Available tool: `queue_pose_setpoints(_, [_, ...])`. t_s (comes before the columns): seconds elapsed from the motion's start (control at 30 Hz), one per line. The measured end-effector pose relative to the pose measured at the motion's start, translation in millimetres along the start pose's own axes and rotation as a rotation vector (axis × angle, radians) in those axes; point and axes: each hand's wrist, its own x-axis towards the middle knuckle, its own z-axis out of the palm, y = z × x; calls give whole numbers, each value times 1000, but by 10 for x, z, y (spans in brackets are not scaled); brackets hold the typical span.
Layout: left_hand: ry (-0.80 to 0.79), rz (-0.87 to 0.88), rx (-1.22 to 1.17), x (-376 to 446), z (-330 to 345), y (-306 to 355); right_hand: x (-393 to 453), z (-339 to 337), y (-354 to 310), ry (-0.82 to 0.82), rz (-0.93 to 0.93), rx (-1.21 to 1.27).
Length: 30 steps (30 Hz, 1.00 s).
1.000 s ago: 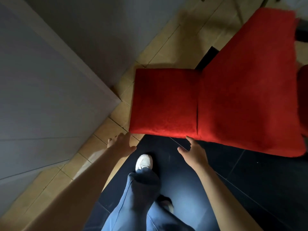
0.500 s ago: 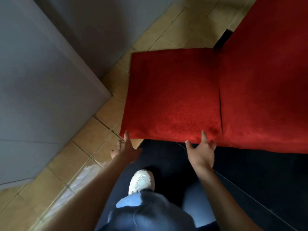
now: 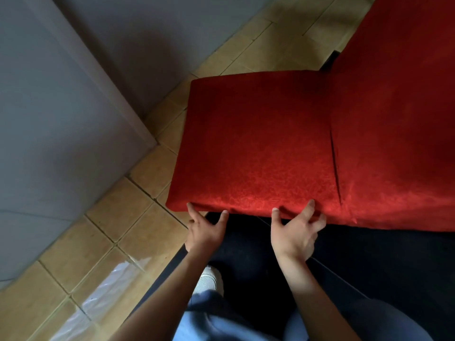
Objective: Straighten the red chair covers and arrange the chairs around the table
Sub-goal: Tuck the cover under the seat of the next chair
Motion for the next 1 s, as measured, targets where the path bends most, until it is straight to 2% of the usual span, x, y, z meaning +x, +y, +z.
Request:
queue_pose_setpoints(0.17, [69, 51, -53, 33, 78, 79, 75, -17, -35, -60, 175, 187])
queue_pose_setpoints(0.33, [85, -90, -378, 74, 208, 259, 225, 19, -79, -72, 325, 367])
queue_pose_setpoints(0.47, [71, -116, -703, 161, 313, 386, 331, 83, -116, -21, 384, 599])
queue_pose_setpoints(0.67, [69, -174, -879, 172, 412, 456, 444, 213, -57, 57, 374, 867])
queue_pose_setpoints(1.0, [96, -227, -973, 209, 584, 538, 534, 396, 7, 122, 348, 977])
